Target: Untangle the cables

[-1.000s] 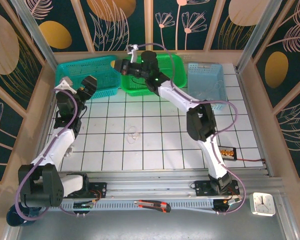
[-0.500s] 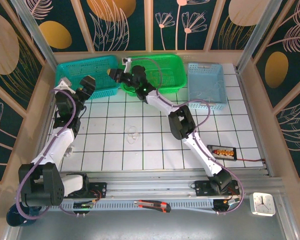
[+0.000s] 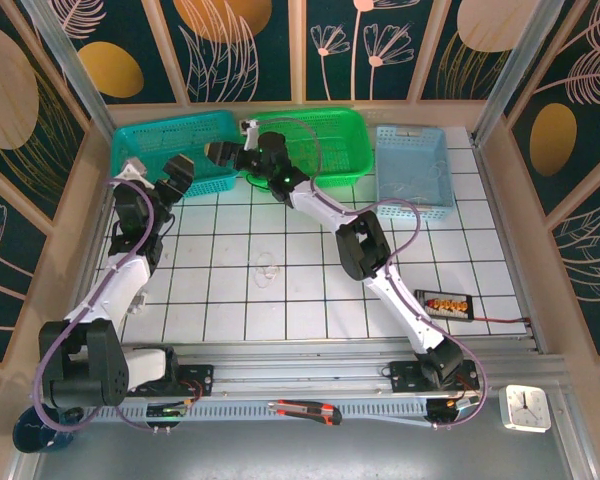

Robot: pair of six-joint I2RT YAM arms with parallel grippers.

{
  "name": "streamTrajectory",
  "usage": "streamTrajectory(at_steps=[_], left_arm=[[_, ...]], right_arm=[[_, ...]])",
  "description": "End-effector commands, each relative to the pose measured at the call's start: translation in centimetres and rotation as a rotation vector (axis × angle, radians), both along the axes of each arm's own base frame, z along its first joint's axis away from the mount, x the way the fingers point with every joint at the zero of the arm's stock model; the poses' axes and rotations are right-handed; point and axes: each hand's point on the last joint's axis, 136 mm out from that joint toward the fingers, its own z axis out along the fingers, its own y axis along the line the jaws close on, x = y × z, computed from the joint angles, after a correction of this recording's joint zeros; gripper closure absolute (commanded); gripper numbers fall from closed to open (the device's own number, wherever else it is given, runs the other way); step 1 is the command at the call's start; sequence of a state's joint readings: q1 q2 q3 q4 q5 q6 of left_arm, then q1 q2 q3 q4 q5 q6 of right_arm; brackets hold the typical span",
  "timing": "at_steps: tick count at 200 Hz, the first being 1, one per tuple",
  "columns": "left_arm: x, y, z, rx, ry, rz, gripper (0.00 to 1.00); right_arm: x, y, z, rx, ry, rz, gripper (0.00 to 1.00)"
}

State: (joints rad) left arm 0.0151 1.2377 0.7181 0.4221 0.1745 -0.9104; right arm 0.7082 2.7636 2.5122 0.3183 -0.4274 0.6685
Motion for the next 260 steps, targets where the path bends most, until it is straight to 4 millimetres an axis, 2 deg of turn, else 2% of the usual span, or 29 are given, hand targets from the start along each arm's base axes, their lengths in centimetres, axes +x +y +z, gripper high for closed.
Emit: streamTrajectory(at_steps=[1,33,59,73,93,122,148,192,213,239,260], left_arm=[[-0.2,0.5,-1.3,0.009,0.019,0.015,0.01],[-0.2,0.6,-2.0,0.011,0.030,0.019,0.01],[-0.4,0.6,-2.3,0.002,0.033,0.024,0.01],[-0.5,0.6,-2.5,-0.008,0.032,0.024,0.01],[-0.6,0.6,-2.8,-0.013,0.035,0.025,0.01],[-0.7,0.7,-3.3,-0.002,0.041,0.033,0.01],[-0.4,0.7,-4.1,0.006,0.057,0.029,0.01],[0.1,0.7,-4.5,0.010,0.059,0.023,0.01],[0.1,0.3,-4.3,0.022,0.055,-0.001,0.01],[-0.3,-0.3,-4.0,0.027,0.049,-0.038,0.01],[-0.7,-1.2,-3.9,0.026,0.048,-0.090,0.01]], right_arm=[[-2.1,-0.5,7.8,-0.001,-0.095,0.033,0.11],[-1.6,-2.2,6.5,-0.125,-0.010,-0.016,0.11],[-1.2,-3.4,3.2,-0.163,0.122,0.040,0.10],[-1.7,-3.2,1.1,-0.189,0.163,0.077,0.10],[-2.9,-2.4,0.2,-0.212,0.164,0.110,0.10],[-4.0,-2.3,1.2,-0.238,0.149,0.128,0.11],[-4.4,-3.4,2.8,-0.243,0.123,0.108,0.11],[-5.3,-5.0,7.4,-0.225,0.056,0.101,0.15],[-6.5,-6.0,9.4,-0.240,0.024,0.095,0.19],[-8.5,-8.7,9.8,-0.309,0.008,0.052,0.21],[-10.8,-11.7,8.4,-0.371,0.028,0.000,0.22]])
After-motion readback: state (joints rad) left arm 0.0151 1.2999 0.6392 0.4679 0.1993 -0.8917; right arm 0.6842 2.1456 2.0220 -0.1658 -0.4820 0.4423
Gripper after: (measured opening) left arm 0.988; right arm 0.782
